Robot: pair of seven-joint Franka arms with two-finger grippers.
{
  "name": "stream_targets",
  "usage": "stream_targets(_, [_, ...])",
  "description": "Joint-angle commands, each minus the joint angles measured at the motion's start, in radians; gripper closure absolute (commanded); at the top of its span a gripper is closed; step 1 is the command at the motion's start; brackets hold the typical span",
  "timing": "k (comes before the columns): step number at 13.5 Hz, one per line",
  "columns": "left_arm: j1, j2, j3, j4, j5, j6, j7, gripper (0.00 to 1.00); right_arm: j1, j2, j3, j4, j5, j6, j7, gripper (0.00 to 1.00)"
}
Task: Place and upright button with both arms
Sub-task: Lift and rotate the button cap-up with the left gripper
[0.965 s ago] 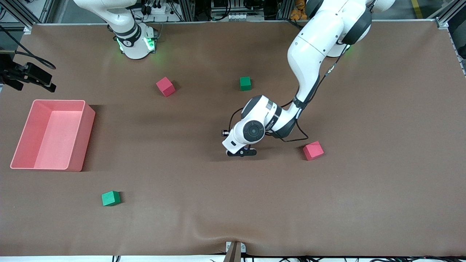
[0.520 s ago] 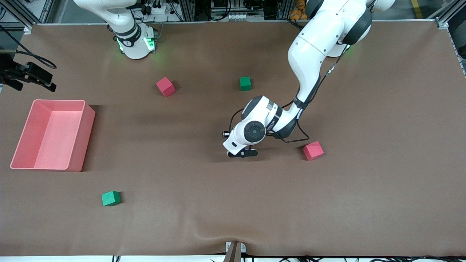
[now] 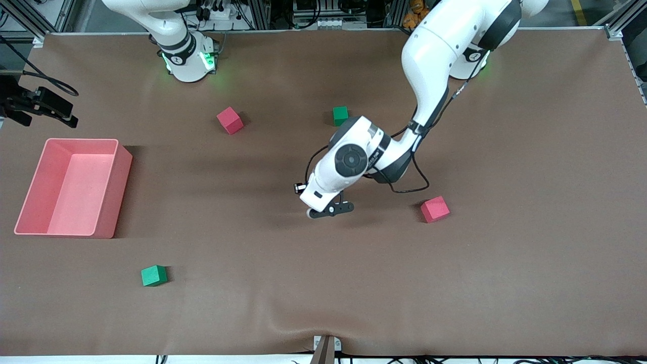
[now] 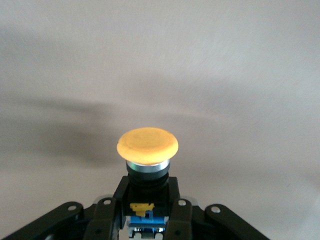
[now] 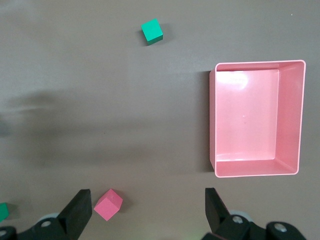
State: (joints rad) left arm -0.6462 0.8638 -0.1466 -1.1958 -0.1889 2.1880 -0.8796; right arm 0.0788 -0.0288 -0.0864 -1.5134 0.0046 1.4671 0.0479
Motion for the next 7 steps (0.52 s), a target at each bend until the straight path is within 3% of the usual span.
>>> stream_targets(1, [-0.041,-0.026,0.029,-0.022,0.144,0.068,-0.184,1.0,-0.001,0.01,0.0,0.022,-0.014,-0.013,-0.011,0.0])
stream_targets(7, [-0.179,0.004,0.087,-0.036,0.591,0.223,-0.511,1.0,-0.002,0.01,-0.001,0.022,-0.011,-0.014,-0.011,0.0])
